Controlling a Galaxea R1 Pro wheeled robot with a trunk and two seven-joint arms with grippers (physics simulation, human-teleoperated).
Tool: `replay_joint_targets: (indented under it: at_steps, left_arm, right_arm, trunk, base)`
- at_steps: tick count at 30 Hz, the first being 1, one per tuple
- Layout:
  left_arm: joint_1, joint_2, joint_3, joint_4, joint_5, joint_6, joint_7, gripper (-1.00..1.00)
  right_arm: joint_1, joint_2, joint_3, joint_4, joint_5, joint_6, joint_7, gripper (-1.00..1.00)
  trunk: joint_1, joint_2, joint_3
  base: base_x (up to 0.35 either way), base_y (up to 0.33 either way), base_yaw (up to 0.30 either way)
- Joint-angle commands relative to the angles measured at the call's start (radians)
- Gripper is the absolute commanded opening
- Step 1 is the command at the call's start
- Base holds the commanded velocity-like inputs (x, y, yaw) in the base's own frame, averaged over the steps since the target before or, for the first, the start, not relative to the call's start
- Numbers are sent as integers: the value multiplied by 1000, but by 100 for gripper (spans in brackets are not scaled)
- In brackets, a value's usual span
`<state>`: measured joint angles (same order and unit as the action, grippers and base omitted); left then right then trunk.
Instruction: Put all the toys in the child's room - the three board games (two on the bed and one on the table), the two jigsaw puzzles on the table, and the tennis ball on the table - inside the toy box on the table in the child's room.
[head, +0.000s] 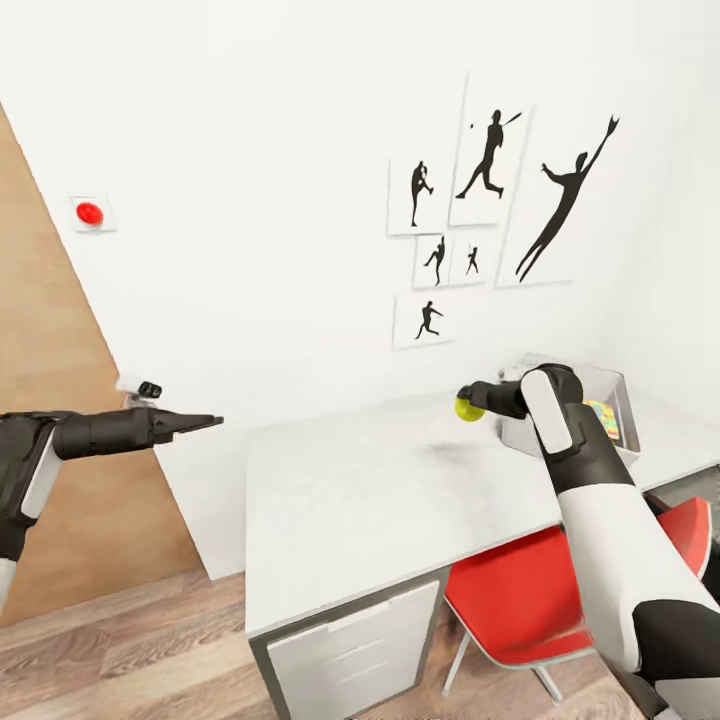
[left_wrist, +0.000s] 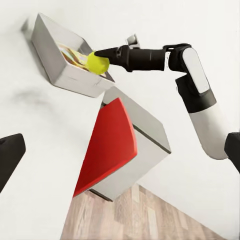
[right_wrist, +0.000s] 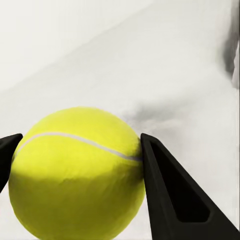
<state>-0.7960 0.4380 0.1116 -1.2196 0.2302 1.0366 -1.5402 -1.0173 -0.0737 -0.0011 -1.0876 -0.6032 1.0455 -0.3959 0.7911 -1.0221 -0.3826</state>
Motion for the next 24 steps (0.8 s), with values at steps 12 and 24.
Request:
replay_joint_targets:
  at_steps: [12,24]
  left_arm:
    - [-12,-51,-10,-56,-21,11,19,100]
    - [-12,-56,-11,-108,-20,11,20,100]
  right_arm:
    - [-3,-78,3,-18,-18,2,-14,-100]
    - [-40,-84,-2,-73,-17,2,-14,-100]
  trunk:
    - [0,-1,-14]
    - [0,-1,-15]
  base:
    - [96,0,-149]
    - [136,-76,-6]
